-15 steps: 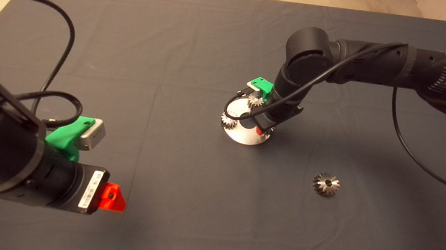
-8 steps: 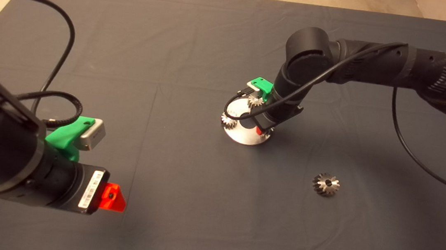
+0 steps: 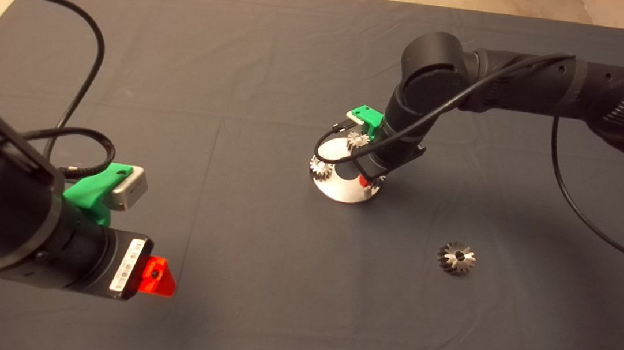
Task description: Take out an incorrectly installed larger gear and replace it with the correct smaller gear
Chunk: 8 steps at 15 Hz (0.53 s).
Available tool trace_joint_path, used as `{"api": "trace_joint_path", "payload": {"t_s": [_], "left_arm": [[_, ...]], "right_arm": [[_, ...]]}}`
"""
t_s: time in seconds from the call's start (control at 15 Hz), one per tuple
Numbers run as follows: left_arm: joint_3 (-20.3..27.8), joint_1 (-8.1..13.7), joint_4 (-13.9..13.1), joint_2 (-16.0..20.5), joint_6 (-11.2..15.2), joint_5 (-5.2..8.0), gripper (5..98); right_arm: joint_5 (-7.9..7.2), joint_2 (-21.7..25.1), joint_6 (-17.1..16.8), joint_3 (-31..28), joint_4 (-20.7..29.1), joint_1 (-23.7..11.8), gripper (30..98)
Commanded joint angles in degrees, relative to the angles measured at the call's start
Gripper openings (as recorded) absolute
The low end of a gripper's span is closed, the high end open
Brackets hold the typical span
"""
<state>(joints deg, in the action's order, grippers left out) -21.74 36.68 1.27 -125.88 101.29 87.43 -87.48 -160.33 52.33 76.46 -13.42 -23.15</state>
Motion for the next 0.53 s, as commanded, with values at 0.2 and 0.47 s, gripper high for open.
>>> {"api": "trace_joint_path", "payload": {"t_s": [0.2,0.47], "left_arm": [[0.7,0.5,-1.0,0.1,0.0,4.5,98.2],[0.7,0.5,-1.0,0.1,0.0,4.5,98.2]], "right_arm": [[-1.76,-0.2,0.0,-0.2,2.4,-1.6,39.5],[-1.82,-0.3,0.0,0.0,2.3,-1.2,39.5]]}}
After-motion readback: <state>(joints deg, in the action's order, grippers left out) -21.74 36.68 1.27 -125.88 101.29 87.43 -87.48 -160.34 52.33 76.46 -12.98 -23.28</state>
